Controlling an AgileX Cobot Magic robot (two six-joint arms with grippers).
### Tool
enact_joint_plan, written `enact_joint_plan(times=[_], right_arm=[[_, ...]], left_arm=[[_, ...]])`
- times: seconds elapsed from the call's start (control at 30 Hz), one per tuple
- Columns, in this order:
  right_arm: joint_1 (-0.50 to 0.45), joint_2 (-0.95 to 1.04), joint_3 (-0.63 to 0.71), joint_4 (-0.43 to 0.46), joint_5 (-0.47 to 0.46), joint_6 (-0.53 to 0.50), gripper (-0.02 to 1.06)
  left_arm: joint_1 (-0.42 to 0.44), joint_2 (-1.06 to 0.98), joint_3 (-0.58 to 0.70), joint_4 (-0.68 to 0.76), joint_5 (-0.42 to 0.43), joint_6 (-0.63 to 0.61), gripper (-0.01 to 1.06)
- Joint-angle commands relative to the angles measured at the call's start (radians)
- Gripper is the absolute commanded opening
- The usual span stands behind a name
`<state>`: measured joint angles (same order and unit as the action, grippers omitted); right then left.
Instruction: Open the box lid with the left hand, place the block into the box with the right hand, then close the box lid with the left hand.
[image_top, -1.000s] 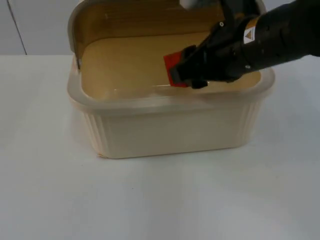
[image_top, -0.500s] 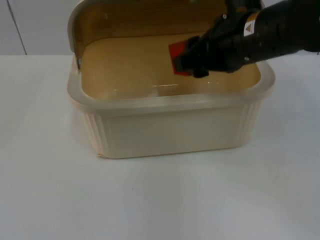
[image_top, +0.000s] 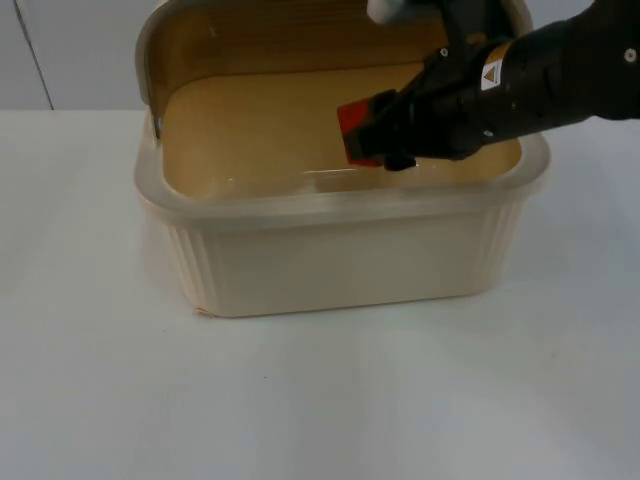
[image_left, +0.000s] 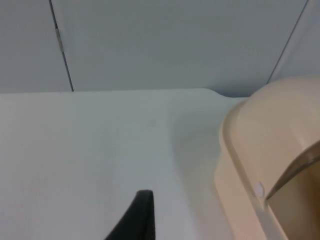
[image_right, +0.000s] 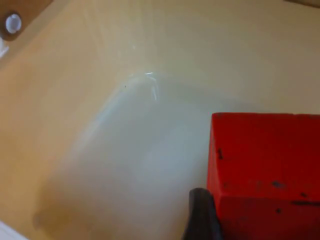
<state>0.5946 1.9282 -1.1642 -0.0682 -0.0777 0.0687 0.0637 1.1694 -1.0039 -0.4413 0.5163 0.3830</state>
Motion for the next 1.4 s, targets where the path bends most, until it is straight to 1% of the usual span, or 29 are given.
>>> enact_joint_plan(times=[0.0,0.03,0.1,0.13,0.2,0.27,0.43,0.7,0.77,0.83,0.87,1.1,1.23,1.27,1.37], right_arm=[[-0.003,-0.002,-0.007,0.003,-0.024,-0.006,0.32],[-0.003,-0.002,-0.007,0.003,-0.024,-0.006,0.38],[-0.003,-0.002,-0.007,0.003,-0.026,-0.006,0.56],[-0.003,-0.002,-0.007,0.003,-0.026,-0.006,0.56],[-0.003,-0.002,-0.007,0.003,-0.026,-0.006,0.78],[-0.003,-0.002,-0.007,0.003,-0.036,-0.006,1.05],[-0.003,-0.002,-0.007,0.003,-0.043,-0.002,1.05],[-0.003,-0.002,-0.007,0.003,-0.039,0.061,1.05],[-0.003,-0.006,-0.007,-0.002,-0.027,0.066,1.05],[-0.003,-0.027,-0.007,-0.007,0.01,0.066,1.05],[-0.003,-0.027,-0.007,-0.007,0.01,0.066,1.05],[-0.003,-0.131,-0.007,-0.007,0.124,0.044,1.05],[-0.003,-0.235,-0.007,-0.009,0.291,0.001,1.05],[-0.003,-0.235,-0.007,-0.009,0.291,0.001,1.05],[-0.003,-0.318,-0.01,-0.011,0.398,-0.008,1.05]], left_arm=[[-0.005,-0.001,0.003,0.007,0.002,-0.007,1.02],[-0.005,-0.001,0.003,0.009,0.002,-0.007,1.02],[-0.005,-0.001,0.003,0.012,0.002,-0.007,1.02],[-0.005,-0.001,0.003,0.012,0.002,-0.007,1.02],[-0.005,-0.001,0.003,0.013,0.002,-0.007,1.02],[-0.005,-0.001,0.003,0.013,0.002,-0.007,1.02],[-0.005,-0.001,0.003,0.013,0.002,-0.007,1.02],[-0.005,-0.001,0.003,0.013,0.008,-0.007,1.02],[-0.005,-0.001,0.003,0.013,0.01,-0.007,1.02],[-0.005,-0.001,0.003,0.013,0.01,-0.007,1.02],[-0.005,-0.001,0.003,0.013,0.01,-0.007,1.02],[-0.005,-0.001,0.003,0.013,0.01,-0.007,1.02],[-0.005,-0.001,0.003,0.014,0.006,-0.007,1.02],[-0.005,-0.001,0.003,0.014,0.006,-0.007,1.02],[-0.005,-0.001,0.003,0.014,0.003,-0.007,1.02]])
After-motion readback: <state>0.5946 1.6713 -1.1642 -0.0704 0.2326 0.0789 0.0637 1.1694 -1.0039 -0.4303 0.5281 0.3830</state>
